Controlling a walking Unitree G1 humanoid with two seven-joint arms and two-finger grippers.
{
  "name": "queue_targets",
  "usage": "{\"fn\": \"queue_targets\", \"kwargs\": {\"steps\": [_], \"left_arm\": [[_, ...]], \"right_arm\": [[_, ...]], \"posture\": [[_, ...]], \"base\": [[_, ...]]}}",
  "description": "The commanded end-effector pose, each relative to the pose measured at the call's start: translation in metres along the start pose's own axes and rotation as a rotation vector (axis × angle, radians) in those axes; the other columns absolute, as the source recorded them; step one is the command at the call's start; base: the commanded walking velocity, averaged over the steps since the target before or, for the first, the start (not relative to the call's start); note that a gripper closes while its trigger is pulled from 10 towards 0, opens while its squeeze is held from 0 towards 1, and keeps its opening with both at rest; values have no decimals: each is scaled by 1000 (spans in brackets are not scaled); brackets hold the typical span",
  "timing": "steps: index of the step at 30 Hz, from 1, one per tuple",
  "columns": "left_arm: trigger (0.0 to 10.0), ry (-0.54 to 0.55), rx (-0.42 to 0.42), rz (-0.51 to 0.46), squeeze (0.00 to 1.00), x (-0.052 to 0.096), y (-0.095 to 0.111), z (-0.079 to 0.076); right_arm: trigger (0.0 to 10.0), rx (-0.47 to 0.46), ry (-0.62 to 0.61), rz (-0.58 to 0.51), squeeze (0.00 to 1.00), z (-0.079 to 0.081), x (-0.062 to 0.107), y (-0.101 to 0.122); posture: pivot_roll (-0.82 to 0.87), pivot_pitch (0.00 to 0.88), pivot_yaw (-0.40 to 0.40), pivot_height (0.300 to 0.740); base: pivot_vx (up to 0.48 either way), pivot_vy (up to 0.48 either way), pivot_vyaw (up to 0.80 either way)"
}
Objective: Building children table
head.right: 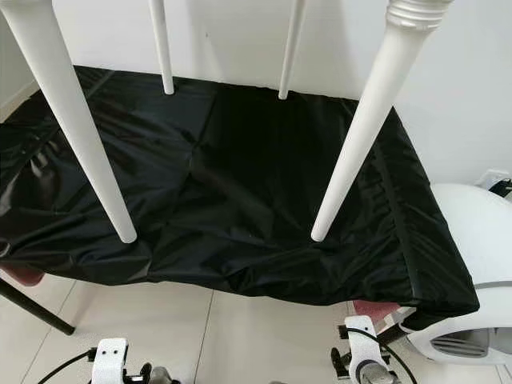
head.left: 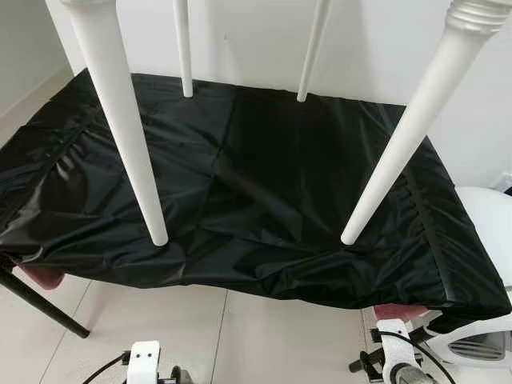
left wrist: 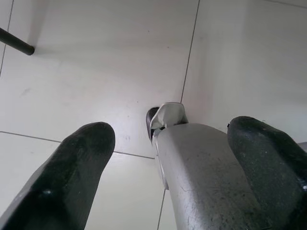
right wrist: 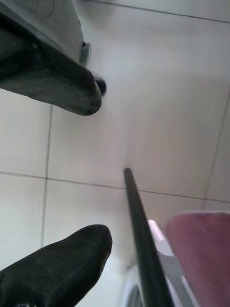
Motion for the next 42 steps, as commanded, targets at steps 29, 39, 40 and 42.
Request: {"fn": "queue_targets", "kwargs": {"steps": [29,39,40,42], "left_arm": [[10000,86,19,138,0,0,-26,-6],[10000,83,35,146,0,-1,-27,-11],[10000,87,44,147,0,-1,-28,-11],[10000,88,49,148,0,-1,-28,-10]], "right_arm": [[10000,79,117,149,0,59,8,-35],[10000,117,141,172,0,66,10,-41],[10000,120,144,177,0,66,11,-43],[10000,122,145,180,0,67,11,-44]], "posture": [[34,0,-55,740],[58,0,-76,740],[59,0,-75,740],[59,0,-75,740]], "base": [[0,0,0],[0,0,0],[0,0,0],[0,0,0]]}}
Point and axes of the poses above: a point about 5 cm out from each wrist's last joint towards the gripper, its own x axis pointing back from the gripper into the wrist, its own y axis along the axis of the wrist's last joint, z = x × y, the point moved 6 cm from there along -x, pointing out of the wrist towards the gripper, and after that the axes turned 9 degrees about x, right-handed, at the moved point
